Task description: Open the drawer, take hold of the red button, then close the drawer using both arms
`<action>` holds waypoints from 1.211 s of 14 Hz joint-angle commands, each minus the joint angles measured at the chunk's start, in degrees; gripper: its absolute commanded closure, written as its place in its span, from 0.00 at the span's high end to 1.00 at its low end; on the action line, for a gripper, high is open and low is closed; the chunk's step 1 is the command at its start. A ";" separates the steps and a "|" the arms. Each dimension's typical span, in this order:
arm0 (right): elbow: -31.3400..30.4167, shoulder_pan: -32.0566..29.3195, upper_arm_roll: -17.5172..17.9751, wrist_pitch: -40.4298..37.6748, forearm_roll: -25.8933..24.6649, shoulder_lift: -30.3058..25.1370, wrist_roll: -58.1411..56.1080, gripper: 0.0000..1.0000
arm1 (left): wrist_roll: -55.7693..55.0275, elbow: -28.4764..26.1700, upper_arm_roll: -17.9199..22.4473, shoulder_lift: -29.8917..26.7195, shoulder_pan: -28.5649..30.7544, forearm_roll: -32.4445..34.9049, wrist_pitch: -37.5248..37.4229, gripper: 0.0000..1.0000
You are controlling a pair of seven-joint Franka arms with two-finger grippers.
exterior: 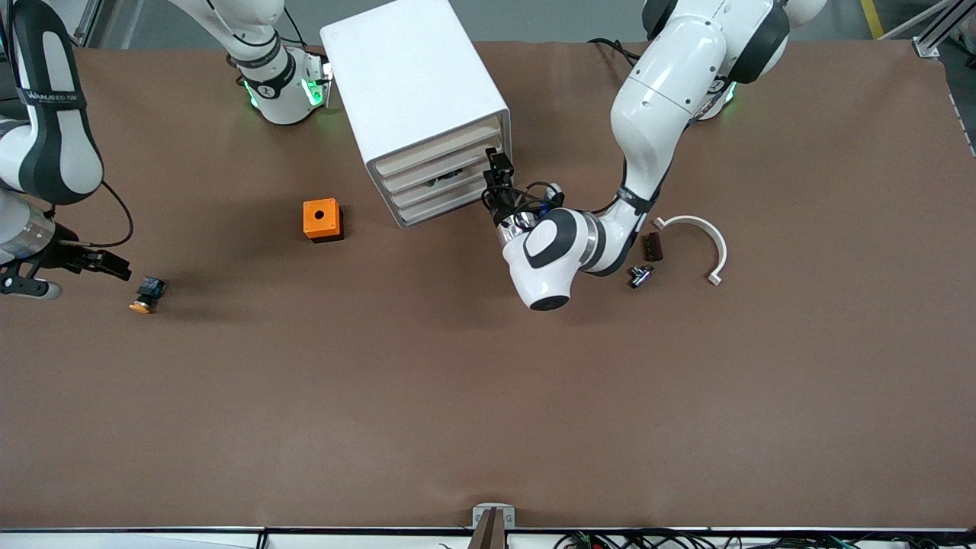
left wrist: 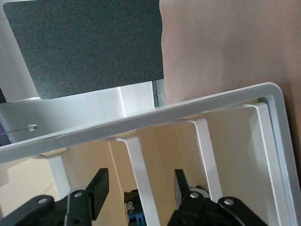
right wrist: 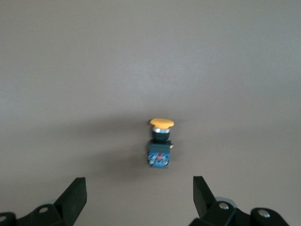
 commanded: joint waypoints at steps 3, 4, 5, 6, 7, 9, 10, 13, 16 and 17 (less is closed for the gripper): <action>-2.61 -5.49 1.00 12.02 -0.65 5.50 -6.47 1.00 | -1.51 0.78 0.21 1.84 -1.74 -2.83 -1.04 0.61; -2.62 -5.84 1.00 14.74 -0.65 7.35 -6.47 1.00 | -1.95 0.78 0.21 2.10 -2.35 -2.83 -1.04 0.58; -2.88 -5.94 1.00 16.77 -0.65 8.67 -6.47 1.00 | -2.22 0.78 0.29 2.37 -2.45 -2.74 -1.04 0.55; -2.97 -5.85 1.00 18.88 -0.56 9.64 -6.47 1.00 | -2.22 0.78 0.21 2.63 -2.54 -2.65 -1.39 0.51; -2.97 -5.85 1.09 19.85 -0.56 10.43 -6.38 1.00 | -2.22 0.78 0.21 2.72 -2.62 -2.74 -1.74 0.46; -2.88 -5.85 1.09 21.96 -0.38 12.10 -6.30 1.00 | -2.22 0.78 0.21 2.72 -2.71 -2.83 -1.92 0.35; -2.88 -5.85 1.18 22.76 -0.03 13.15 -6.12 1.00 | -2.22 0.78 0.21 2.72 -2.71 -2.83 -1.92 0.27; -3.23 -5.85 1.35 23.56 1.02 13.96 -5.42 1.00 | -2.04 0.78 0.21 2.72 -2.62 -3.00 -2.01 0.19; -4.28 -4.54 1.44 23.03 3.05 13.78 -1.39 1.00 | -2.04 0.87 0.21 2.72 -2.45 -3.00 -2.01 0.15; -4.81 -3.75 1.53 22.94 3.05 13.69 0.63 1.00 | -1.96 0.87 0.21 2.72 -2.27 -2.92 -2.01 0.12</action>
